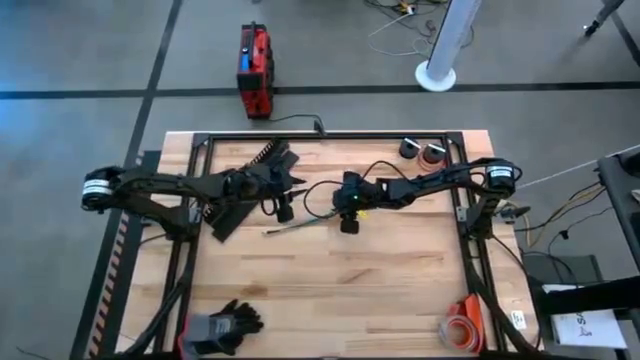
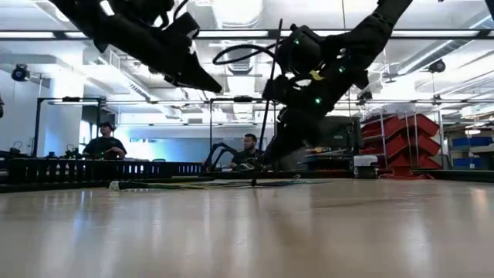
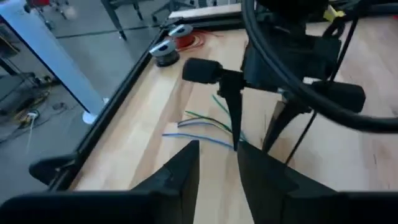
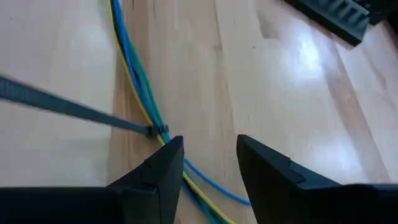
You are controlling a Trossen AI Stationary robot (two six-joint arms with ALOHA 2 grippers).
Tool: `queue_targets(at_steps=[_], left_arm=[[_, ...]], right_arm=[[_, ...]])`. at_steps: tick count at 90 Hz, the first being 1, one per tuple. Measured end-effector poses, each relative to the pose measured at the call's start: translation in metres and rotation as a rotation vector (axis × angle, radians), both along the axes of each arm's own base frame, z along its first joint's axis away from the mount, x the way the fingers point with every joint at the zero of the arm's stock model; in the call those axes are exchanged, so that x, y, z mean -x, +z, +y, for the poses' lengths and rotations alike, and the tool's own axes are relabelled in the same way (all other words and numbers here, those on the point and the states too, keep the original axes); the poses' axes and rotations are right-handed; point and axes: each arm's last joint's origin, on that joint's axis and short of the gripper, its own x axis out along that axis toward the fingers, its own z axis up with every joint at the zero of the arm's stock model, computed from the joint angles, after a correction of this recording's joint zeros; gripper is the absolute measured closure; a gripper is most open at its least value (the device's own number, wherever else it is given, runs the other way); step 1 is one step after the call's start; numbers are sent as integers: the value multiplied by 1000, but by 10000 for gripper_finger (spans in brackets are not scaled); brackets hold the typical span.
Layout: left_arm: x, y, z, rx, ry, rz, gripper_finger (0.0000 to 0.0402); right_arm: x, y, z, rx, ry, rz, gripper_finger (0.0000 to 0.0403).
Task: Ziptie cables
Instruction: Put the ziptied cable wires in a black cable duct
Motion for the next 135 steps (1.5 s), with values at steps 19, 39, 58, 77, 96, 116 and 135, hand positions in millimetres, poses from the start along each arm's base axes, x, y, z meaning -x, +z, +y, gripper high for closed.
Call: queue_targets(at_steps=[19, 39, 58, 77, 96, 116, 135], left_arm=[[12, -1, 4, -69, 195, 90, 338], [19, -7, 4, -13, 248, 156, 347], [31, -20, 7, 99, 363, 259, 335], [40, -27, 10, 177, 476, 308, 305], [50, -44, 20, 292, 611, 315, 273], [66, -56, 47, 393, 793, 259, 251], [74, -65, 58, 415, 813, 243, 239]], right_arm=[[1, 2, -3, -22, 82, 99, 270], [0, -6, -19, -166, 141, 112, 220], [3, -28, -36, -196, 154, 151, 199], [2, -47, -39, -256, 145, 172, 223], [0, -51, -40, -257, 105, 171, 313], [0, -51, -40, -280, 71, 171, 393], [0, -51, -40, -297, 55, 168, 400]])
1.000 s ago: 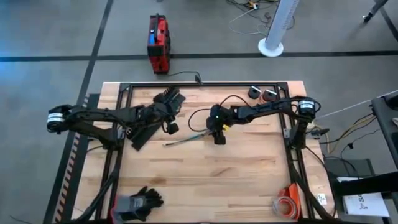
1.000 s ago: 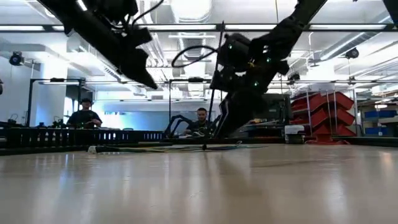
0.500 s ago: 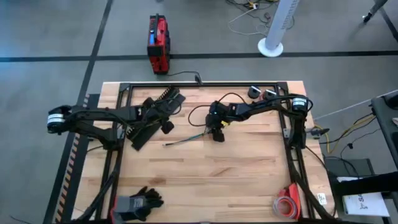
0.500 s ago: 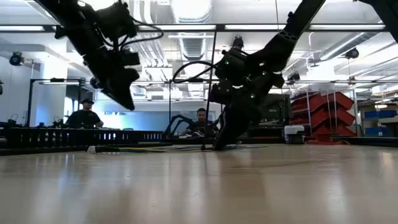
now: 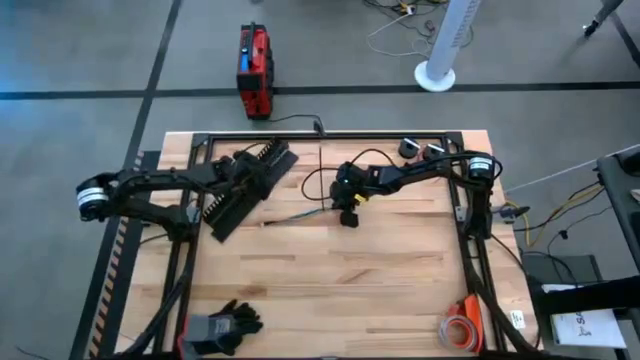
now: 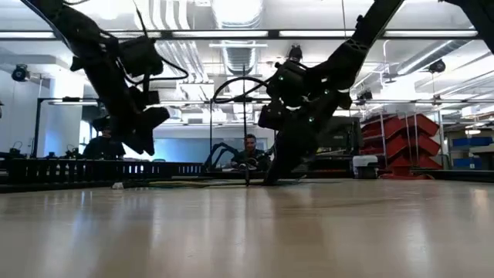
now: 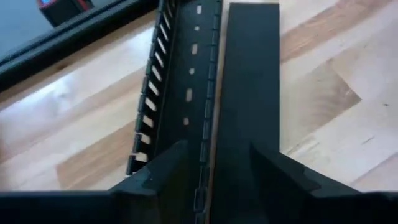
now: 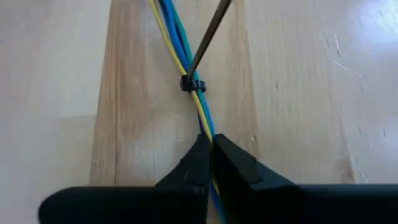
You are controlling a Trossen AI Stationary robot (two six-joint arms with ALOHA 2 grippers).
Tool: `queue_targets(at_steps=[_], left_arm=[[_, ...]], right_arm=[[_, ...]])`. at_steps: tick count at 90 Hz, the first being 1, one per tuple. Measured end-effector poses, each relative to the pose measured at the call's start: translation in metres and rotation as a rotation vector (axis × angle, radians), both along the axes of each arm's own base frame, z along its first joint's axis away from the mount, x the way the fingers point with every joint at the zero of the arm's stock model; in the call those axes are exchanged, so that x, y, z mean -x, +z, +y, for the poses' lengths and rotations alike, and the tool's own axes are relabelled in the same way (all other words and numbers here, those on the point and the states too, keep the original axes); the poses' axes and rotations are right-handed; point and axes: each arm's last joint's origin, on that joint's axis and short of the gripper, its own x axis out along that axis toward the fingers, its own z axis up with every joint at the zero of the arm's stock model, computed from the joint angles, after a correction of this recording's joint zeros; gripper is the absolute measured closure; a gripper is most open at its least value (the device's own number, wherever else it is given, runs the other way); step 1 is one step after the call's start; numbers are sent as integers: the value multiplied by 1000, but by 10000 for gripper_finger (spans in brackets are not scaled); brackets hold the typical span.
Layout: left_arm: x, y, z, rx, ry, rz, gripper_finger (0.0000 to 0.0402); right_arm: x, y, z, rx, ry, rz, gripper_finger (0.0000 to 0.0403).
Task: Ziptie cables
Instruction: Put the ziptied cable wires in a black cable duct
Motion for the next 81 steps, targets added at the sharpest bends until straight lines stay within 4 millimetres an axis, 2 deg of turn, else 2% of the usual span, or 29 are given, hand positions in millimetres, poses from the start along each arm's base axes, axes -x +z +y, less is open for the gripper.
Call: queue_targets(at_steps=[19, 47, 57, 69, 81], left_arm=[[3, -10, 11, 30, 34, 26, 245], [-13, -37, 26, 52, -36, 62, 279], [-17, -43, 29, 57, -75, 70, 316], [-23, -46, 31, 61, -124, 32, 384], [-36, -43, 28, 108, -265, -116, 392]], right_arm=[[0, 0, 0, -12, -15, -4, 402], [0, 4, 1, -15, -25, -11, 403], [0, 17, 4, -7, -27, -34, 403], [4, 39, 15, -17, 4, -50, 402], [11, 73, 30, 29, 22, -64, 402]])
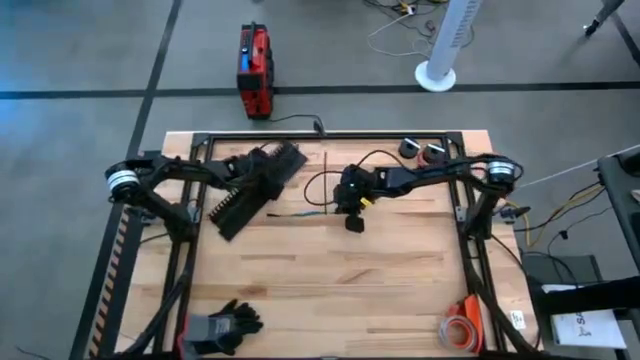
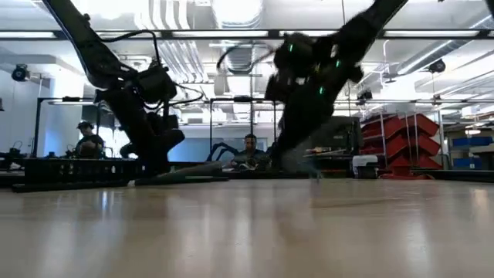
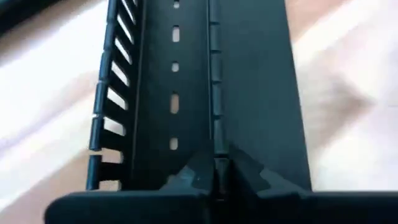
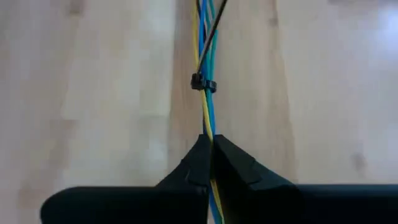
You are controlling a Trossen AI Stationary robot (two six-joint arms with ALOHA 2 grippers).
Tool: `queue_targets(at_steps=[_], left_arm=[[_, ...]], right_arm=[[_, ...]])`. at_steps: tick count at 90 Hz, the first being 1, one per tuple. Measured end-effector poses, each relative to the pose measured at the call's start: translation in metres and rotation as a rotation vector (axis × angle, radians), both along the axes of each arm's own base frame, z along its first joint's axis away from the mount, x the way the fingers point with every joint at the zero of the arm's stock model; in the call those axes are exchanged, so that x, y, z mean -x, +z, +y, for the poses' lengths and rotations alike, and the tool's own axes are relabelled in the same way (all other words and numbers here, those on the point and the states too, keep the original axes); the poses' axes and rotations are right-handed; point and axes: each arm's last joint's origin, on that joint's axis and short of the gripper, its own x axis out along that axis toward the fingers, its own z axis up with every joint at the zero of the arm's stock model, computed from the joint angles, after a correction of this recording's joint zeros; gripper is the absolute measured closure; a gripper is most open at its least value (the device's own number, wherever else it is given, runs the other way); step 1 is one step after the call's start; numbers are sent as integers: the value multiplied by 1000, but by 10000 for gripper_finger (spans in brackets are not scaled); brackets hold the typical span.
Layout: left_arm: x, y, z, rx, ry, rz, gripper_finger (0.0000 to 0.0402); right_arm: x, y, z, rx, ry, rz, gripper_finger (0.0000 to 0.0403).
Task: Ziptie cables
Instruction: Put the ziptied cable wires in a black cable duct
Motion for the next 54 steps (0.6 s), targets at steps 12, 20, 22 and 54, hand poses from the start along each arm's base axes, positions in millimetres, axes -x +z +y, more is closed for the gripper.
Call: queue_targets(at_steps=[12, 20, 22, 54], left_arm=[[-13, 5, -5, 3, -93, -123, 400], [-21, 6, -9, -4, -152, -179, 400], [-24, 6, -10, -6, -168, -200, 400], [-66, 7, -22, 30, -414, -450, 401]], right_arm=[[14, 31, 22, 59, 0, 27, 402], [26, 54, 37, 60, -6, 13, 402], [29, 60, 41, 56, -5, 5, 402], [67, 131, 86, 87, 0, -231, 402]])
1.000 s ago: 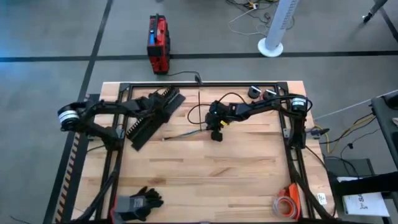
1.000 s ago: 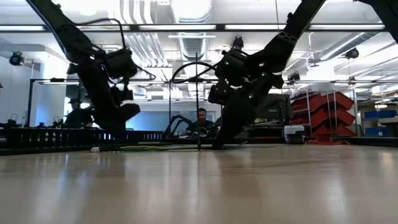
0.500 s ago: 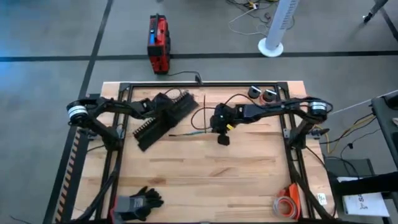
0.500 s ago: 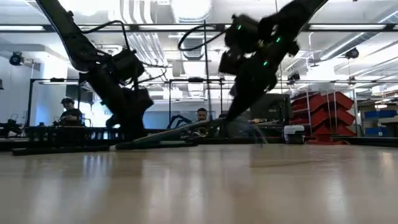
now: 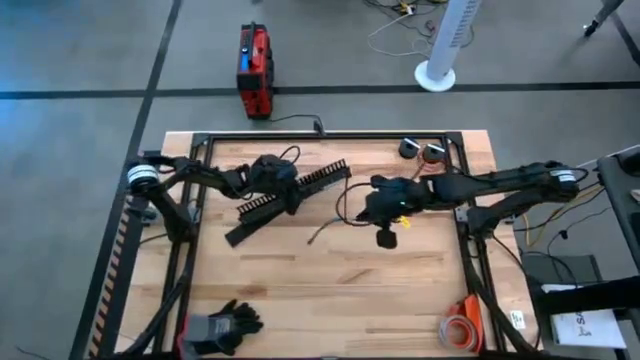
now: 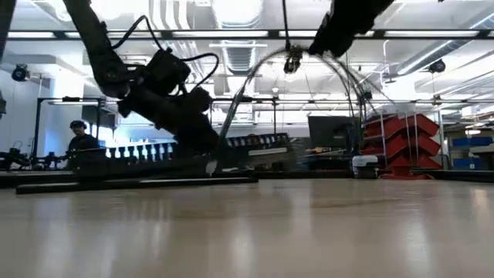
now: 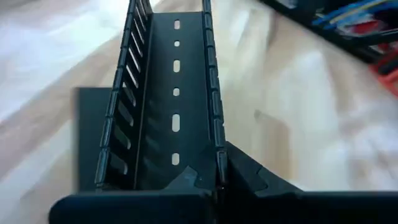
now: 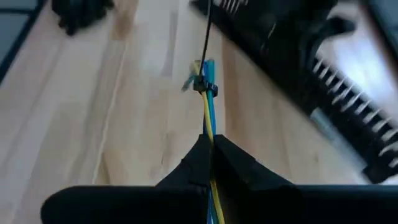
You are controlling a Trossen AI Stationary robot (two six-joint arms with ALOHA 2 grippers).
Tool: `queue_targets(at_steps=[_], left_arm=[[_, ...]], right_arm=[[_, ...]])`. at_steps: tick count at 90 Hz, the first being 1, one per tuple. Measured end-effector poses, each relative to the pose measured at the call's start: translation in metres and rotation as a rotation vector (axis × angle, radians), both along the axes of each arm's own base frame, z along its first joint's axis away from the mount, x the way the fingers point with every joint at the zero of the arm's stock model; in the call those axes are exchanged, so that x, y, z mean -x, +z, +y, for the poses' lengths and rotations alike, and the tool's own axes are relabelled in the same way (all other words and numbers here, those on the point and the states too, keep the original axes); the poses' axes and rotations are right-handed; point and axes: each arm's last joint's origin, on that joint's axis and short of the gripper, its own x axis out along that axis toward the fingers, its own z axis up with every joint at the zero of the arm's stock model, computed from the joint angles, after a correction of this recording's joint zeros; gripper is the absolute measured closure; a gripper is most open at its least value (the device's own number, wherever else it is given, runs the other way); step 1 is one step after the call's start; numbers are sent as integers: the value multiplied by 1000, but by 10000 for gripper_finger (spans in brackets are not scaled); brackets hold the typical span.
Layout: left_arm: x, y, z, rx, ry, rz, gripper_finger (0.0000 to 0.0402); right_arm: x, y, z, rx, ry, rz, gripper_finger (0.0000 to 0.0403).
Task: Ziptie cables
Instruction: Put the ziptied cable wires in a black cable duct
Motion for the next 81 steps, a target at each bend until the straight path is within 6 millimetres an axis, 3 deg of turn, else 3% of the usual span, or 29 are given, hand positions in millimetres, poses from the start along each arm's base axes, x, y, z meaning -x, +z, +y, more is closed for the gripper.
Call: queue_targets(at_steps=[31, 47, 65, 81], left_arm=[[-74, -1, -24, -14, -164, -27, 401], [-109, -2, -43, -96, -234, 98, 401], [-127, -4, -56, -214, -194, 246, 382], [-124, 4, -57, -257, -166, 260, 338]], right_arm=[[11, 14, 5, -13, -22, -55, 403], [12, 14, 9, -36, 18, -52, 403], [14, 17, 15, -50, 53, -61, 403], [14, 17, 17, -54, 55, -60, 403]])
